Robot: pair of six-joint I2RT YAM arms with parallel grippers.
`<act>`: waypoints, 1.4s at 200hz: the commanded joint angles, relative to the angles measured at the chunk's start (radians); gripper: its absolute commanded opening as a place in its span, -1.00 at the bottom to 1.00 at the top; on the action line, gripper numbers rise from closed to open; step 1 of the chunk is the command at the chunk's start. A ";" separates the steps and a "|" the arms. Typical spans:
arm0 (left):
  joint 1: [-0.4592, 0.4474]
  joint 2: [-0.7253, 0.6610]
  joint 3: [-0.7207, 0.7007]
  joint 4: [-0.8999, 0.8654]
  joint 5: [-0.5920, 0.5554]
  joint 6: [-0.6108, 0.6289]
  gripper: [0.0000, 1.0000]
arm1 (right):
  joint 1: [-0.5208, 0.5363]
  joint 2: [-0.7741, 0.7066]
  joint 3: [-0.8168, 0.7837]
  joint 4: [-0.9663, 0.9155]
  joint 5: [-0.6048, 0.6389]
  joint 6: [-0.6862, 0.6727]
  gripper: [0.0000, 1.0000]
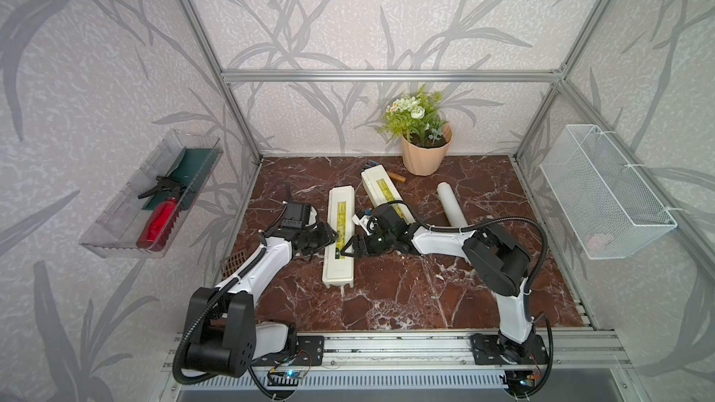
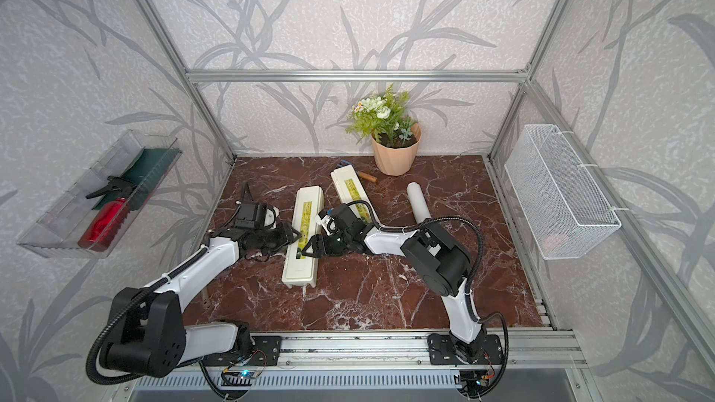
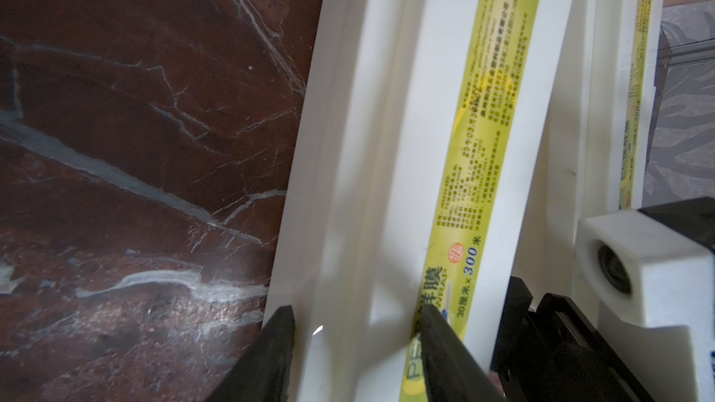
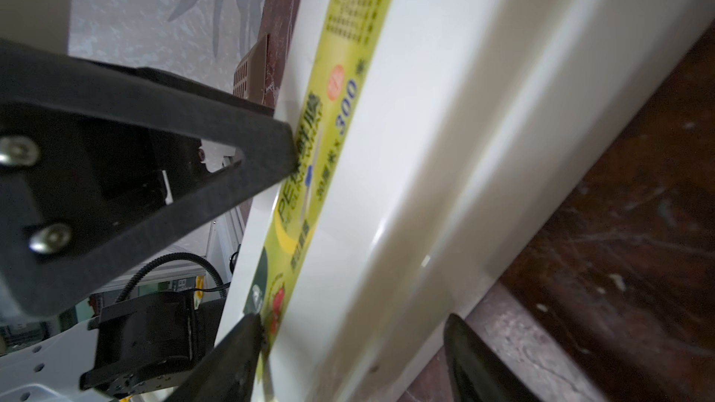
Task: Put plastic wrap rolls into dispensers
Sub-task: Close the lid on the plastic wrap cutting box.
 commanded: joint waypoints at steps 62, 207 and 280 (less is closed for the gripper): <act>-0.021 0.123 0.066 -0.160 -0.021 0.066 0.03 | -0.101 0.142 0.266 -0.119 0.073 -0.012 0.58; 0.083 0.483 0.500 -0.083 -0.004 0.164 0.08 | -0.178 0.351 0.573 -0.166 0.063 0.027 0.59; 0.085 0.567 0.472 -0.065 0.042 0.163 0.08 | -0.193 0.491 0.768 -0.282 0.036 0.071 0.21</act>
